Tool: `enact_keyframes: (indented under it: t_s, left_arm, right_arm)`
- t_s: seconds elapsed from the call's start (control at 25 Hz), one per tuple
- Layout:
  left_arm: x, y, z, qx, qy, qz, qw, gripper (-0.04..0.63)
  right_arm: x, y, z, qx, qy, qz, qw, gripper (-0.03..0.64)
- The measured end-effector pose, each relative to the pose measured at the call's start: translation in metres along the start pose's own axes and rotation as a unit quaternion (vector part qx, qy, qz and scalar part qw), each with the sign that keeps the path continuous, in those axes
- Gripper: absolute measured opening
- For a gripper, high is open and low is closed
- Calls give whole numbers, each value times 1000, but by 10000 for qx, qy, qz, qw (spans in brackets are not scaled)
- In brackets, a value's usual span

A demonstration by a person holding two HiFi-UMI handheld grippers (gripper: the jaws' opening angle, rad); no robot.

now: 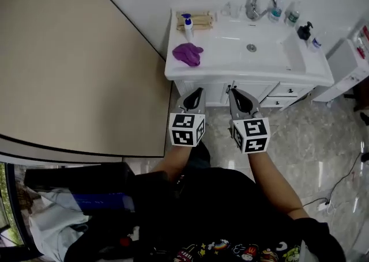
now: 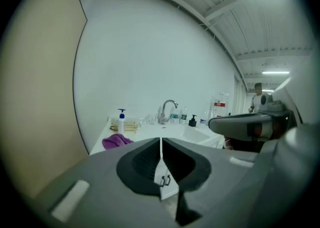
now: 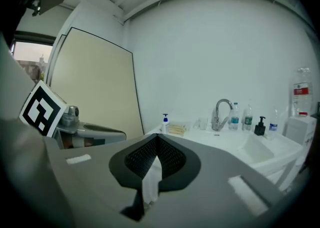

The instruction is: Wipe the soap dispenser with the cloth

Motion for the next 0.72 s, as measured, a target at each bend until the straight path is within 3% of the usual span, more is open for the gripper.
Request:
enact_keyframes:
  t_s: [0.16, 0.36, 0.52, 0.72]
  left_arm:
    - [-68, 34, -80, -293, 15, -111, 9995, 26]
    - [-133, 31, -146, -768, 440, -44, 9961, 94]
    - [-168, 8, -186, -1531, 799, 134, 9849, 184]
    - [-196, -16, -227, -2029, 1129, 469, 9715, 199]
  right_arm:
    - [32, 33, -99, -30, -167, -8, 9999, 25]
    - [49, 41, -182, -210, -3, 42, 9998, 25]
    - [63, 41, -223, -395, 295, -77, 9988, 25]
    - [82, 41, -261, -494, 512, -89, 9974, 25]
Point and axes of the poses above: the fingertips, and each gripper's own axes: z backward along the fingers, x to its right, y out of its top, the point moved 1 cm from there along z, backward along the fingers, and after that the axes turned 6 degrees about z, right-handed, at the moved point
